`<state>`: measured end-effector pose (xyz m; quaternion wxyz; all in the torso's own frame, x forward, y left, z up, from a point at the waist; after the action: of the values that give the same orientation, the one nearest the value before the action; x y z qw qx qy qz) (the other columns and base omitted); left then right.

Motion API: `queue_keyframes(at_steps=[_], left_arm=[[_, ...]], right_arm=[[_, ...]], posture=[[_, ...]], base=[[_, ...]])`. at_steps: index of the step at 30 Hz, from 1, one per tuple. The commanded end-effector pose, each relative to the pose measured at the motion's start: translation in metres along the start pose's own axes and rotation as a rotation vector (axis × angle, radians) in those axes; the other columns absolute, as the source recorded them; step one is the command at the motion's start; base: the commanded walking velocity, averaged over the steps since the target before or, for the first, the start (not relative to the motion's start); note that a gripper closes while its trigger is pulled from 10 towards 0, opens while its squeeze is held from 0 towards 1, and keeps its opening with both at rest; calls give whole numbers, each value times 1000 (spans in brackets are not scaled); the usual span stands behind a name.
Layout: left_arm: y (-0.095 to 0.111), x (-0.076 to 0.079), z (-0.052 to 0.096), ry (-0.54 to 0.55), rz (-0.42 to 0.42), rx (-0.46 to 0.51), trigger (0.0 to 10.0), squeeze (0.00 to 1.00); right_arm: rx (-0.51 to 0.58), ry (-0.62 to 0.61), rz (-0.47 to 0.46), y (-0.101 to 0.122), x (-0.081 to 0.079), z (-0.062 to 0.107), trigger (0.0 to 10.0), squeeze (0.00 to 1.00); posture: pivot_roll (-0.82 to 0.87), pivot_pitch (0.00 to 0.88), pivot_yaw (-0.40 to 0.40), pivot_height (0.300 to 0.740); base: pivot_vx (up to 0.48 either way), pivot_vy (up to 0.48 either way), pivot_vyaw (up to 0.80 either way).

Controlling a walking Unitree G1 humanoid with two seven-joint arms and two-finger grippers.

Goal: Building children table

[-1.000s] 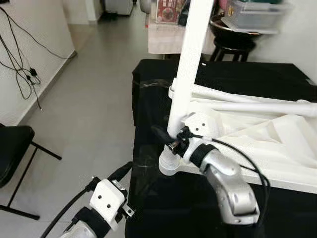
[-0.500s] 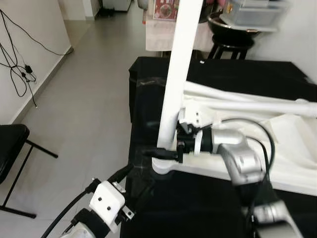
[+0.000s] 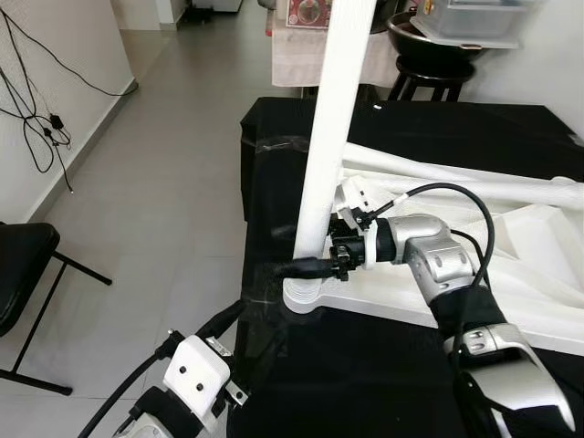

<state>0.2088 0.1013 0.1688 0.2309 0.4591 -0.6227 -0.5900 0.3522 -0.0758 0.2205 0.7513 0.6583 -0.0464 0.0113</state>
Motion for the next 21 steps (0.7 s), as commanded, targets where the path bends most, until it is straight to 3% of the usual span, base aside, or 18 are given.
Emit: queue_keyframes(at_steps=[1, 5, 8, 10, 11, 12, 13, 14, 15, 16, 17, 18, 21], left_arm=[[-3, 3, 1, -10, 6, -21, 10000, 0], [-3, 3, 1, -13, 6, -21, 10000, 0], [-4, 2, 1, -16, 7, -24, 10000, 0], [-4, 2, 1, -16, 7, -24, 10000, 0], [-4, 1, 2, -16, 6, -24, 10000, 0], [-4, 1, 2, -16, 6, -24, 10000, 0], [-4, 0, 2, -14, 5, -25, 10000, 0], [-4, 0, 2, -14, 5, -25, 10000, 0], [-4, -3, 3, -13, 3, -26, 10000, 0], [-4, -3, 3, -13, 3, -26, 10000, 0], [-5, -4, 2, -18, 2, -27, 10000, 0], [-5, -5, 1, -21, 2, -27, 10000, 0], [-8, -5, 0, -32, 4, -31, 10000, 0]], right_arm=[[3, -24, -8, -10, -1, 6, 0, 0], [5, -54, -5, -15, -2, 14, 0, 0], [28, -215, 35, -17, -3, 25, 0, 0], [28, -215, 35, -17, -3, 25, 0, 0], [39, -309, 37, -19, -6, 28, 0, 0], [39, -309, 37, -19, -6, 28, 0, 0], [44, -522, -2, -29, -7, 27, 0, 0], [44, -522, -2, -29, -7, 27, 0, 0], [-37, -910, -40, -47, -6, 41, 0, 0], [-37, -910, -40, -47, -6, 41, 0, 0], [-80, -1126, -65, -57, -20, 50, 0, 0], [-104, -1244, -76, -61, -31, 57, 0, 0], [-93, -1219, -93, -64, -32, 48, 0, 0]], posture=[[84, 189, -67, 740], [83, 189, -64, 740], [68, 191, -65, 740], [68, 191, -65, 740], [59, 194, -64, 740], [59, 194, -64, 740], [46, 197, -57, 740], [46, 197, -57, 740], [26, 199, -46, 740], [26, 199, -46, 740], [17, 194, -34, 740], [17, 194, -34, 740], [15, 173, -24, 740]], base=[[0, 0, 0], [0, 0, 0], [0, 0, 0], [0, 0, 0], [0, 0, 0], [0, 0, 0], [0, 0, 0], [0, 0, 0], [0, 0, 0], [0, 0, 0], [0, 0, 0], [0, 0, 0], [0, 0, 0]])
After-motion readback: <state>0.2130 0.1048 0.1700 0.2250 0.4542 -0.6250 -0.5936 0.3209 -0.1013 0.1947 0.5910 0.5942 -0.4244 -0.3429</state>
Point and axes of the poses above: a point about 5 cm out from each wrist's last joint towards the gripper, its own z axis pointing back from the gripper into the wrist, its own y axis along the axis of the wrist's last joint, x = y × z, the point moved 4 cm from there along -z, pointing out of the wrist towards the gripper, and after that the axes turned 2 degrees about -z, right-handed, at the moved point
